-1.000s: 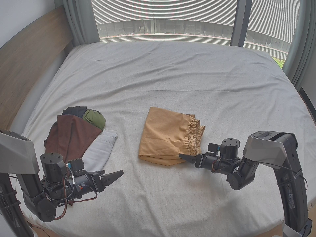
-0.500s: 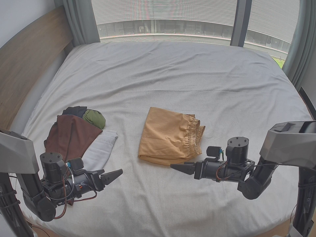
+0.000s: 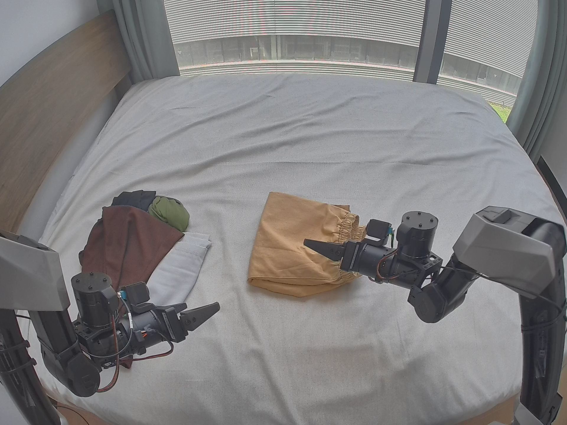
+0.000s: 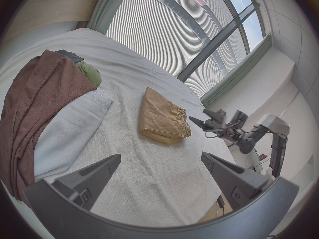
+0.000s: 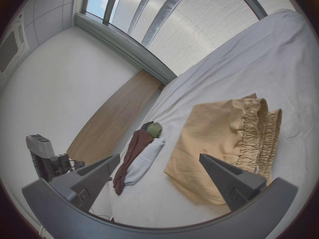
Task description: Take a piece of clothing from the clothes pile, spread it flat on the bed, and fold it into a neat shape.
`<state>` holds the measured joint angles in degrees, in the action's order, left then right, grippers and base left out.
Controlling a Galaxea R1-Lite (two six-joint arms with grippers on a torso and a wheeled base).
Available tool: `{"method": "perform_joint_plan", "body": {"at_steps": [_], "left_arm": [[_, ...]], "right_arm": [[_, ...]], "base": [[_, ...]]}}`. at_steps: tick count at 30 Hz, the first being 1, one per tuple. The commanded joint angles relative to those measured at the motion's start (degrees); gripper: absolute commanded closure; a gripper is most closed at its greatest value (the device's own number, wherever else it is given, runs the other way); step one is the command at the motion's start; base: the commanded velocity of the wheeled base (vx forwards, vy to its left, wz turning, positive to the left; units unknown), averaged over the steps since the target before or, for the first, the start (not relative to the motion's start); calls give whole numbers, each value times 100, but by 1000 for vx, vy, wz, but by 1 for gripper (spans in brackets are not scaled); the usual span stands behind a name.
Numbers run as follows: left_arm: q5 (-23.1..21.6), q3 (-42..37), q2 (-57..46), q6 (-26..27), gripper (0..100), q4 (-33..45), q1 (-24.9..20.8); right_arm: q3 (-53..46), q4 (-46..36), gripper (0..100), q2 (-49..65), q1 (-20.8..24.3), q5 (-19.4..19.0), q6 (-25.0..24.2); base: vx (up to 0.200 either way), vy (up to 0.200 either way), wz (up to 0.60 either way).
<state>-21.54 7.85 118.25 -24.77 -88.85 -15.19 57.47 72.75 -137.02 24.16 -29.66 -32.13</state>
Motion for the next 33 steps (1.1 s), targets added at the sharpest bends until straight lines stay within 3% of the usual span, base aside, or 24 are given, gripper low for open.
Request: {"method": "perform_joint_plan", "body": {"at_steps": [1, 12, 20, 21, 24, 27, 29, 33], "left_arm": [[1, -3, -4, -1, 0, -1, -2], [1, -20, -188, 7, 0, -10, -2], [1, -442, -2227, -10, 0, 8, -274], [1, -565, -2825, -28, 0, 16, -283], [1, -732, -3458, -37, 0, 25, -265], [10, -785, -4688, -45, 0, 421, -265], [-8, -785, -5303, -63, 0, 781, -283], [45, -785, -6762, 16, 0, 2521, -256]], "right_arm": [[608, -60, 0, -1011, -316, 13, -30], [133, 143, 0, -721, -386, 162, 14], [-1581, 239, 0, 2259, -368, 224, 111], [-2029, 222, 0, 3120, -386, 224, 252], [-2583, 222, 0, 3990, -447, 233, 568], [-3760, 195, 0, 5370, -887, 233, 1420], [-4173, 195, 0, 5801, -1115, 224, 1737], [-5105, 134, 0, 7216, -1353, 206, 1816]], "base": [[0, 0, 0], [0, 0, 0], [0, 0, 0], [0, 0, 0], [0, 0, 0], [0, 0, 0], [0, 0, 0], [0, 0, 0]]}}
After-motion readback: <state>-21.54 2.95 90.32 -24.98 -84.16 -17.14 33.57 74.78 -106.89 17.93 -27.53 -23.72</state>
